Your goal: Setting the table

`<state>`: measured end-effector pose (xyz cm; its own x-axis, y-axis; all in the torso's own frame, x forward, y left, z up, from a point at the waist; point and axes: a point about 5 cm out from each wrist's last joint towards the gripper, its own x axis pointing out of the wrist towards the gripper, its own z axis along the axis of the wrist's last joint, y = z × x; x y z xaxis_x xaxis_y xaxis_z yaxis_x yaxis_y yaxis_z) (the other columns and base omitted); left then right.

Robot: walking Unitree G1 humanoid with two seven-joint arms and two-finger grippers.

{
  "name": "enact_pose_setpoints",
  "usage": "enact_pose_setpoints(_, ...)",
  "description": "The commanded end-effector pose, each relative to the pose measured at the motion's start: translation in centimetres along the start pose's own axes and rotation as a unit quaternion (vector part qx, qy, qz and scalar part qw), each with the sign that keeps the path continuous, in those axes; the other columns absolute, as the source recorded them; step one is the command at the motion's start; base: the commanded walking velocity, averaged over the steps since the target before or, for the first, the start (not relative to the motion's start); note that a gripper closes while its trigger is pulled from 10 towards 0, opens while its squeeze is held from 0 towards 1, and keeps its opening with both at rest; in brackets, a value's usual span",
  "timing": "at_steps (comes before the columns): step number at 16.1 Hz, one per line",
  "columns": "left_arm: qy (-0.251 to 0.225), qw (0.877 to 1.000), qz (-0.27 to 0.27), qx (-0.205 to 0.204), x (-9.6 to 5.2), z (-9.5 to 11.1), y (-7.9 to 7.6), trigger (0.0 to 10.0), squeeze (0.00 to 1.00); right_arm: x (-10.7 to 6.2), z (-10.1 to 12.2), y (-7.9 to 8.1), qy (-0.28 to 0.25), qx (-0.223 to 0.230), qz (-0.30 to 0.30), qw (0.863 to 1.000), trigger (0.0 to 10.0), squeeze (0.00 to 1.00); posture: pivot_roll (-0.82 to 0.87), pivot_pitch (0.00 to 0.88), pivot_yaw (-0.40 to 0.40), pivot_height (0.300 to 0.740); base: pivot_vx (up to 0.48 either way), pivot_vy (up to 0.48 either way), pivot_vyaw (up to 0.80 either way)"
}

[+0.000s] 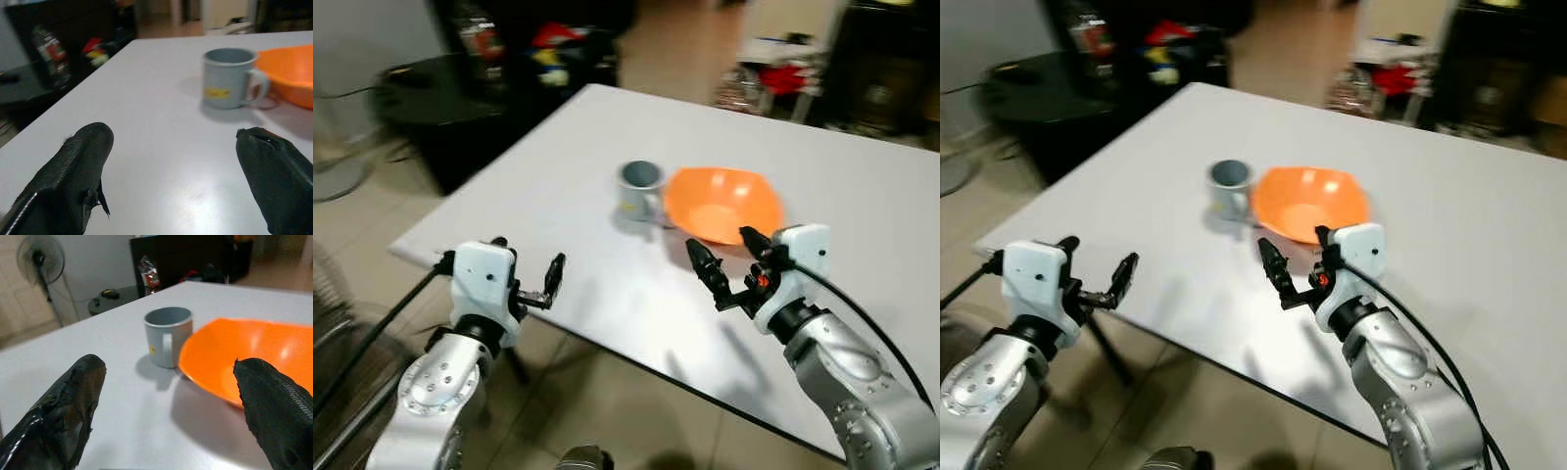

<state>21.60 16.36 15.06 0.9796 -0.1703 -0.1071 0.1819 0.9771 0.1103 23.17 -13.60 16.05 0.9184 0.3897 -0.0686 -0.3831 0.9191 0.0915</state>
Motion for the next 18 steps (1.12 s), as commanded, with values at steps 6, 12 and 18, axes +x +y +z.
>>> enact_pose_setpoints(6,-0.010,0.999,0.047,-0.022,0.5,0.0,0.3,10.0,1.00,-0.3,-0.6,-0.3,-0.019,-0.001,-0.040,0.999,10.0,1.00,0.09,0.000,0.064,0.740,0.000,0.000,0.80)
enact_pose_setpoints(12,-0.029,0.996,0.078,0.017,1.4,-0.2,1.0,10.0,1.00,0.1,-0.6,-0.7,-0.014,-0.015,-0.062,0.998,10.0,1.00,0.07,0.000,0.063,0.740,0.000,0.000,0.80)
enact_pose_setpoints(18,-0.030,0.998,0.049,0.037,1.5,-0.3,0.9,10.0,0.00,0.7,-0.5,-0.8,-0.014,-0.001,-0.068,0.998,10.0,1.00,0.09,0.000,0.058,0.740,0.000,0.000,0.80)
